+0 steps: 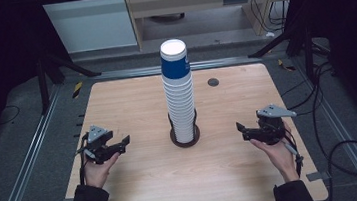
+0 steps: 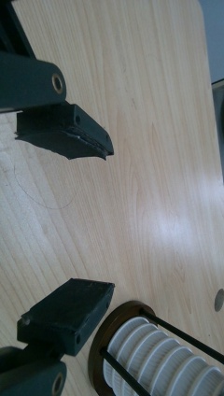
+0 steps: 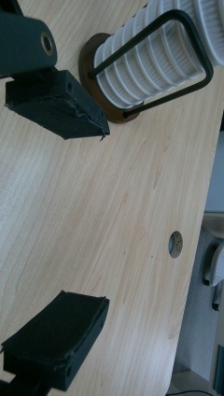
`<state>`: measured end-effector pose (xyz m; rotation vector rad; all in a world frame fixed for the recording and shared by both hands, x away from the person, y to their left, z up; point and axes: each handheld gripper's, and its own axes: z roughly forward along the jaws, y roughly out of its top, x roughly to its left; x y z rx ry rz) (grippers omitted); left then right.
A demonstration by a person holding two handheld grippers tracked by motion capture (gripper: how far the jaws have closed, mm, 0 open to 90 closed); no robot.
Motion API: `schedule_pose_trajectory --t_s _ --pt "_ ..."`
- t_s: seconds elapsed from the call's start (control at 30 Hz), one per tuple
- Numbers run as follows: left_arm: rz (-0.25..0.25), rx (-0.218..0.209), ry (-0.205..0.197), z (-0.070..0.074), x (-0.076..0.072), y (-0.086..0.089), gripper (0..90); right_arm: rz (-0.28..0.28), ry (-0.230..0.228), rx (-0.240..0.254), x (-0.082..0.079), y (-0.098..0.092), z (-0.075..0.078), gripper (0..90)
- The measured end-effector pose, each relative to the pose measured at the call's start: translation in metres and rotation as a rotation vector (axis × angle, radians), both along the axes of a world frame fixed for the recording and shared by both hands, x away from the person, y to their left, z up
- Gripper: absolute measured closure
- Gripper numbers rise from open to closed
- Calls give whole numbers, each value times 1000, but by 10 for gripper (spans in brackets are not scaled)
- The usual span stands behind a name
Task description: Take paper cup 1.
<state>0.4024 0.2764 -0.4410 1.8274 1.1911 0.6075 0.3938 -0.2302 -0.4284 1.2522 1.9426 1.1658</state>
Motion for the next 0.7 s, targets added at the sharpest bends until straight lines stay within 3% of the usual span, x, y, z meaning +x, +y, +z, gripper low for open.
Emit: schedule_pose_trajectory --t_s 0.23,0.37,0.53,0.7 --pt "-40 16 -2 2 -2 -4 236 9 -19 24 -4 -4 9 142" --pt "-57 37 -8 3 -2 -6 227 27 -33 64 -4 -4 14 143" --pt "-63 46 3 2 -2 -7 207 78 -77 119 -5 2 37 141" --pt "-66 37 -4 4 -2 -7 205 100 -122 137 -4 8 56 134"
